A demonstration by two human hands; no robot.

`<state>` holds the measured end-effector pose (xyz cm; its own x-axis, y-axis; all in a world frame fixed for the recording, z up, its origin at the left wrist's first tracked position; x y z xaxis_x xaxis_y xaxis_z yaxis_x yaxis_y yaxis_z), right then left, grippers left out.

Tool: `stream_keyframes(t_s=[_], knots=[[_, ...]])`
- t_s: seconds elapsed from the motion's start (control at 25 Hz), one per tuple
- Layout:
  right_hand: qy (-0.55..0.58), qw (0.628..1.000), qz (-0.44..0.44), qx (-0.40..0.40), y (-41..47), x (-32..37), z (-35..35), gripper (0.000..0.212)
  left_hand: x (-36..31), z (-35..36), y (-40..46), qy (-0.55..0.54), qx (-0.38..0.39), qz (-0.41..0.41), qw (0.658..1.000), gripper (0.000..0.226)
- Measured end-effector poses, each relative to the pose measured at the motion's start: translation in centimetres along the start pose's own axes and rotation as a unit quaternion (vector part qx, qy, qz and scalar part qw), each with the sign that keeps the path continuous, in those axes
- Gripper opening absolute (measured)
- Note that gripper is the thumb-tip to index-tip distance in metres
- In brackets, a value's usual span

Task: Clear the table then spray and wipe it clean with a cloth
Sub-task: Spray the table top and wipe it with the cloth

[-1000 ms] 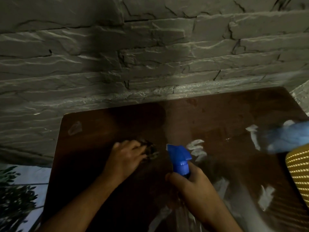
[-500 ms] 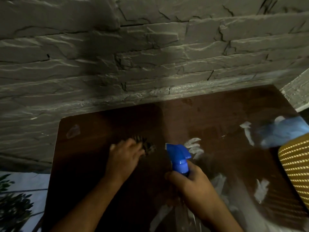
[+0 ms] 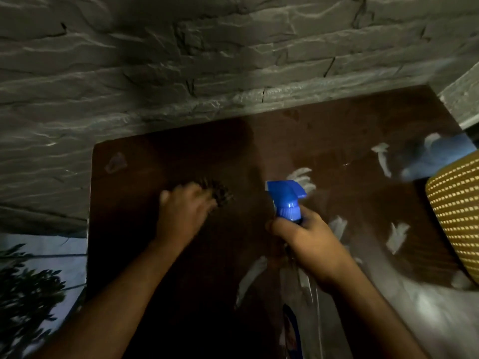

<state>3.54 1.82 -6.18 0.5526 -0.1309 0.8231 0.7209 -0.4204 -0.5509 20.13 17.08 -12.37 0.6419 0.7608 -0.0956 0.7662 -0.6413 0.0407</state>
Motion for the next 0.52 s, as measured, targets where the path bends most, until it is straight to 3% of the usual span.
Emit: stream_keyframes(t_s=[0.08,0.16,0.24,0.36,0.44,0.52], knots=[[-0.009,1.000,0.001,-0.008,-0.5,-0.8,0.1,0.014,3.3,0.1,5.1,0.000,-0.008,-0.105,0.994,0.039],[-0.010,1.000,0.002,-0.006,-1.0,-1.4,0.3,0.027,2.2,0.3,8.7,-0.019,0.009,-0.147,0.989,0.034],[-0.003,1.000,0.010,-0.009,-1.9,-2.1,0.3,0.032,-3.2,0.5,7.3,-0.004,0.030,-0.093,0.995,0.027],[0.045,0.999,0.029,0.002,-3.6,-2.7,-0.3,0.027,-8.7,0.3,-3.3,-0.042,0.057,0.074,0.995,0.021],[0.049,0.998,0.036,0.017,-4.6,-3.2,-0.9,0.031,-5.1,-0.6,-5.7,-0.063,0.019,0.067,0.996,0.024],[0.038,0.998,0.040,0.019,-5.1,-4.0,-1.4,0.033,0.8,-0.7,-1.8,-0.018,0.004,-0.046,0.999,0.027]])
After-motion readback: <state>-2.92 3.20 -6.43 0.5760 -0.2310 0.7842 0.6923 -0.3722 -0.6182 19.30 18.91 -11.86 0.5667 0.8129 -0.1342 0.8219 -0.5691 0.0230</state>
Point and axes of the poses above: each hand's wrist, its own y-axis towards the middle knuckle, its own z-axis out of the palm, x = y × z, the point moved 9 cm from there along y, towards the middle knuckle, and after that the axes turned 5 degrees about y, right-handed, at the moved point
